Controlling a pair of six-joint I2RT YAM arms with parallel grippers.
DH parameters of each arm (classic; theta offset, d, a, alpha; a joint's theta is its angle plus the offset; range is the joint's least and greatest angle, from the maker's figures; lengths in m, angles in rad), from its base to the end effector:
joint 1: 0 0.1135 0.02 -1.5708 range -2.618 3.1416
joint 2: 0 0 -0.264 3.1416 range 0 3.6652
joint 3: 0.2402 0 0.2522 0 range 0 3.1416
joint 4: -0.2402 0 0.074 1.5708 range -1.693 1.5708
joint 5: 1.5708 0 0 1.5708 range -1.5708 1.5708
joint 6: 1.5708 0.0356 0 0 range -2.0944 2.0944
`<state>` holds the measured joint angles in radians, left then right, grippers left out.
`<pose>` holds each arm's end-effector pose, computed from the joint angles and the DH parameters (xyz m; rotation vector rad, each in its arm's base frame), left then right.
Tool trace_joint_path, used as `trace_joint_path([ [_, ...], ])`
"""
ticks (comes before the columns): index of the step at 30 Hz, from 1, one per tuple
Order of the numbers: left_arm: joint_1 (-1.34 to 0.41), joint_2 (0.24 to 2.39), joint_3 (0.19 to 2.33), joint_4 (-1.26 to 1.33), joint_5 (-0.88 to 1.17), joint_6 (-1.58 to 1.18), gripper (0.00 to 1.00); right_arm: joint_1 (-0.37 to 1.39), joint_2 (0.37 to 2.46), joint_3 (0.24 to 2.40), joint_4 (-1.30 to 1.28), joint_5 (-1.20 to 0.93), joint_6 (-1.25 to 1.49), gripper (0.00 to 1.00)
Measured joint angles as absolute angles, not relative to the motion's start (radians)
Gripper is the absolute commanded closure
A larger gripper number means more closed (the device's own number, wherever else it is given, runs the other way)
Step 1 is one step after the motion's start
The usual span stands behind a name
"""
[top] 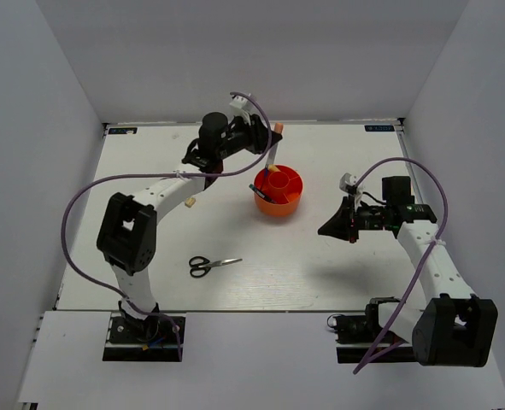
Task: Sort the stationery into containers
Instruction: Place the pen in the storage box.
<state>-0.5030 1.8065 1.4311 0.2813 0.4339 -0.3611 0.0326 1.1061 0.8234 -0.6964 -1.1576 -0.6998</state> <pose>0.3760 -0.2240 0.3262 0.4672 1.6952 -1.0021 0.2017 0.0392 0.2655 -1.1010 1.7454 1.0476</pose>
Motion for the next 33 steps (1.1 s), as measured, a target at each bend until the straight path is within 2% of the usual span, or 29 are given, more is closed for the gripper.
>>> trace_joint_path([
  [6,-0.527,1.925,1.441,0.499,0.441,-0.406,1.00,0.018,1.135,0.823,-0.752,-1.205,-0.791,1.00],
  [15,-0.548,2.091,1.533,0.662,0.411,-0.458,1.00,-0.029,1.139,0.823,-0.789,-1.254,-0.844,1.00],
  [22,-0.559,2.168,1.564,0.684,0.388,-0.492,1.00,-0.055,1.139,0.823,-0.811,-1.278,-0.865,1.00],
  [33,-0.566,2.171,1.500,0.657,0.390,-0.449,1.00,-0.096,1.158,0.826,-0.858,-1.320,-0.907,1.00],
])
